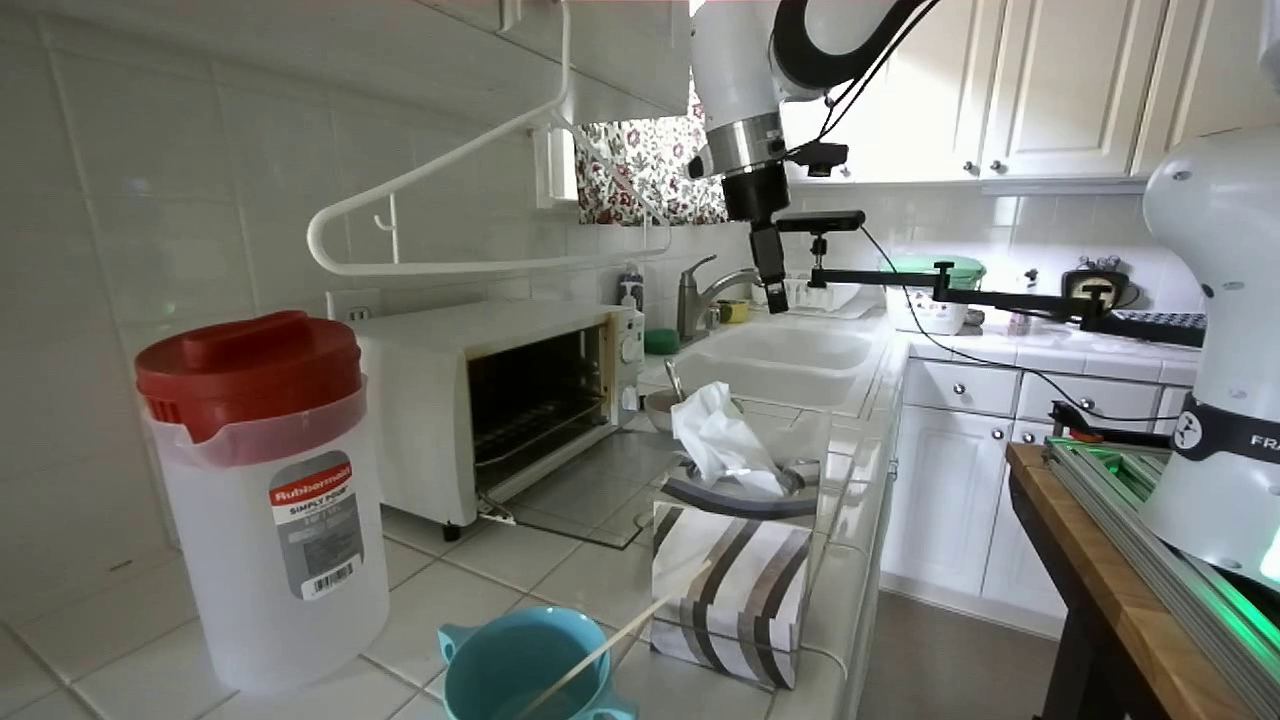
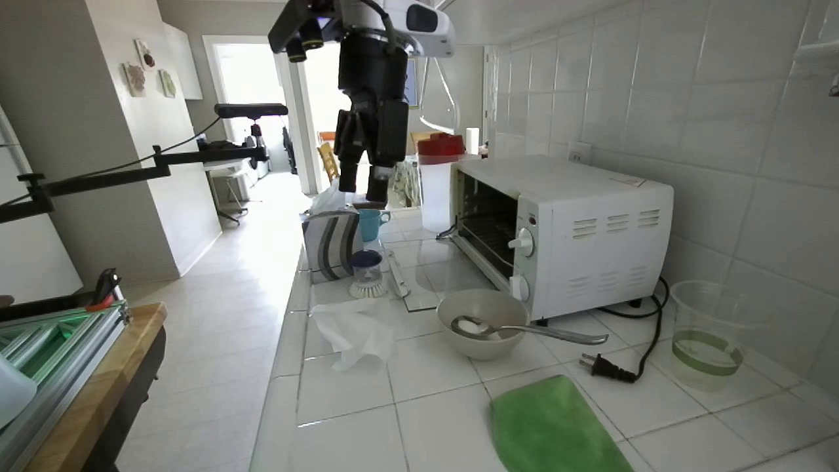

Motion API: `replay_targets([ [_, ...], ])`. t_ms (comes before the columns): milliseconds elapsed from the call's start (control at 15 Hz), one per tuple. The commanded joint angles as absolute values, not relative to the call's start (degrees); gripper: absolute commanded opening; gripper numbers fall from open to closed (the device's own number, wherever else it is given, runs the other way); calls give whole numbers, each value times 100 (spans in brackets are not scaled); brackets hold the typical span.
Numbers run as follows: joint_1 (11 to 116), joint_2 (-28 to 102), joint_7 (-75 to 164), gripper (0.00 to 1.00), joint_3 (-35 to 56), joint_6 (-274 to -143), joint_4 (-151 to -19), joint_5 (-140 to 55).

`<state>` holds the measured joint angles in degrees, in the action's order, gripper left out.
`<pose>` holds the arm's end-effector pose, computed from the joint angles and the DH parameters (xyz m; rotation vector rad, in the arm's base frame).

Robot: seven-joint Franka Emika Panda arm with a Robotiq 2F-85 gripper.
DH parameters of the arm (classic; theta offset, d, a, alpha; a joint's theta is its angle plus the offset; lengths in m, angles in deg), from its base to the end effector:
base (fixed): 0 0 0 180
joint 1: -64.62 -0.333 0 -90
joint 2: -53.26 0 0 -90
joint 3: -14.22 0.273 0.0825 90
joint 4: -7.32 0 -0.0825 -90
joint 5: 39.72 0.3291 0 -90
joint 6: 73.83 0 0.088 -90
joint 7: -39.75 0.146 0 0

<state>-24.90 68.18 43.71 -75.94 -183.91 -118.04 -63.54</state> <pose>0.4498 -0.0450 0.3150 2.9961 0.2197 -0.3491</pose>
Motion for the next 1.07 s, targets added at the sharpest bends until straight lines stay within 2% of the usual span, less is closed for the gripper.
replay_targets([
  [0,-2871,6575,5132,100,-7898,-18239,-11731,-6103],
  [800,-3047,6737,6044,100,-8083,-19412,-11877,-5961],
  [1000,-2996,6644,5944,100,-8016,-19369,-11859,-6009],
])
